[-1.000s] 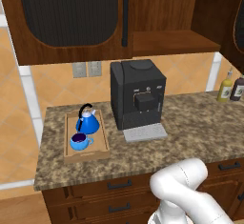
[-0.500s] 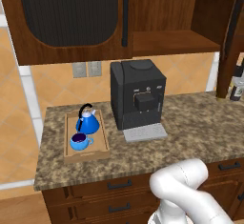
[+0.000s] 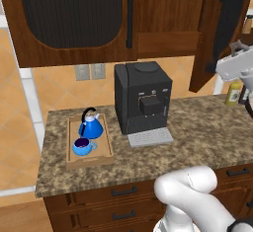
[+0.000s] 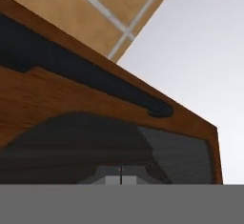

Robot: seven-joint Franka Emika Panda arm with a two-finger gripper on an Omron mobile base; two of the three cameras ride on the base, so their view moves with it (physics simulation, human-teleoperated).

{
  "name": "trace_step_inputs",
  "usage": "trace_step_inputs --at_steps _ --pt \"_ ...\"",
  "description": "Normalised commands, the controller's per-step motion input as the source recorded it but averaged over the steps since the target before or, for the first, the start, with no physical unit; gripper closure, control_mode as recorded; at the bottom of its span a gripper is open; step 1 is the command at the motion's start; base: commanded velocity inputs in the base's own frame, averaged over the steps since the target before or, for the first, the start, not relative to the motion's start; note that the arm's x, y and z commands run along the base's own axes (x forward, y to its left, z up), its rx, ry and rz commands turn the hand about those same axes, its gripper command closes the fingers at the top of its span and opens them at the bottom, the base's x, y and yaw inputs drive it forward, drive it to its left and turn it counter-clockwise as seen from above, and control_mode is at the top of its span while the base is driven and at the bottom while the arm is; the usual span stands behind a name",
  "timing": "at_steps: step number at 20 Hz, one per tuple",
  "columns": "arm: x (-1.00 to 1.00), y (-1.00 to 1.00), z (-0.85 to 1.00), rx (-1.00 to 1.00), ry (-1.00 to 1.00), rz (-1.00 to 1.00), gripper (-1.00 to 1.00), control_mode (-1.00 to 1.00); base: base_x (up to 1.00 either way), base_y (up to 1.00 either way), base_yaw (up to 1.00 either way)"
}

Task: Pick the kettle from the counter and place it on the tray. Then pick the mug from the cabinet and place it on the tray. Then close the cabinet doors.

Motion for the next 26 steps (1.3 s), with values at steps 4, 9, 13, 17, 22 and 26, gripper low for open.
trace_step_inputs --at_steps 4,9,13,17,22,26 --pt "0.44 0.56 0.0 -0.17 0.44 -0.08 1.0 -1.0 0.0 0.0 0.0" --pt "0.64 0.59 -0.07 -0.08 0.26 -0.14 1.0 -1.0 0.0 0.0 0.0" --pt "0.92 0.51 -0.2 -0.01 0.19 -0.12 1.0 -1.0 0.0 0.0 0.0" --pt "1.0 0.56 -0.35 -0.02 0.19 -0.11 1.0 -1.0 0.0 0.0 0.0" --pt "1.0 0.53 -0.32 -0.01 0.19 -0.14 1.0 -1.0 0.0 0.0 0.0" --pt "1.0 0.34 -0.15 0.0 0.22 -0.15 1.0 -1.0 0.0 0.0 0.0"
